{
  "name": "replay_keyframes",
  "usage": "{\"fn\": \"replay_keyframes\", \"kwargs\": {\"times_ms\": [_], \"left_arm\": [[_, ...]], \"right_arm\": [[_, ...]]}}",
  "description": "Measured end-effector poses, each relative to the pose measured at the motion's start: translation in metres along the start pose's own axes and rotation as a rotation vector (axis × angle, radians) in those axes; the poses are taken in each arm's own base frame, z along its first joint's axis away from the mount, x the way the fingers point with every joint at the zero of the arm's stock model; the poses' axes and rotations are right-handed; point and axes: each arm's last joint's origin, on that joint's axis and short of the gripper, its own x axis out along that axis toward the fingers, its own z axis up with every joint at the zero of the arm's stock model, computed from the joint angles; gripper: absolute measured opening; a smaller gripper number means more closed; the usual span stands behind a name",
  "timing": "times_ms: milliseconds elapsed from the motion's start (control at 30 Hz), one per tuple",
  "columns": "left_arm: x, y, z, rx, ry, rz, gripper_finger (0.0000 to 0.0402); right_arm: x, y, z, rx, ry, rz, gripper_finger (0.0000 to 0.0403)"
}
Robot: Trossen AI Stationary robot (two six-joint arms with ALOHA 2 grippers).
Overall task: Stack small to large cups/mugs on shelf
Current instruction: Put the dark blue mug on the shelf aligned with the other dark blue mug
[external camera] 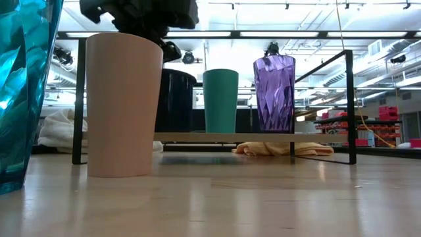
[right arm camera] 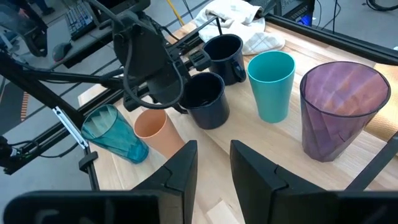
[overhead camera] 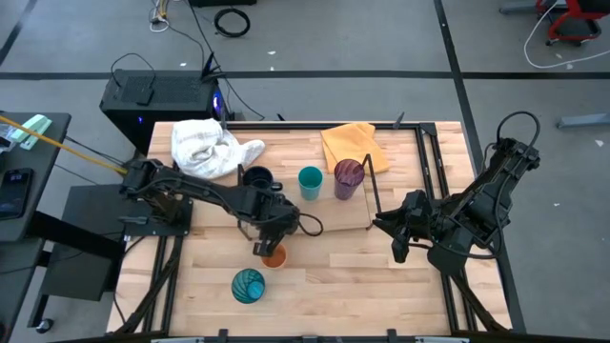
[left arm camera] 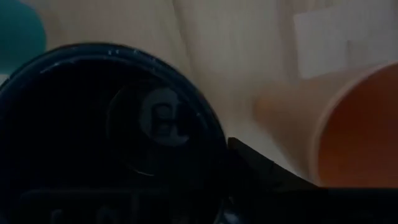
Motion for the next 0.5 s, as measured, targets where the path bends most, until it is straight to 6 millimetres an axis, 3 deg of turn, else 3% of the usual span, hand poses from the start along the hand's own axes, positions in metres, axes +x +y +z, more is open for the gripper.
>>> {"fn": "replay_keyframes", "kwargs": {"times_ms": [500], "left_arm": [[-0.0016,0.0,-0.0056,-0.001,0.056,0.004,0.0126]], "right_arm": [[-0.0001,0.0,-0.0001,-0.002,0.001,0.0,0.0103]]}}
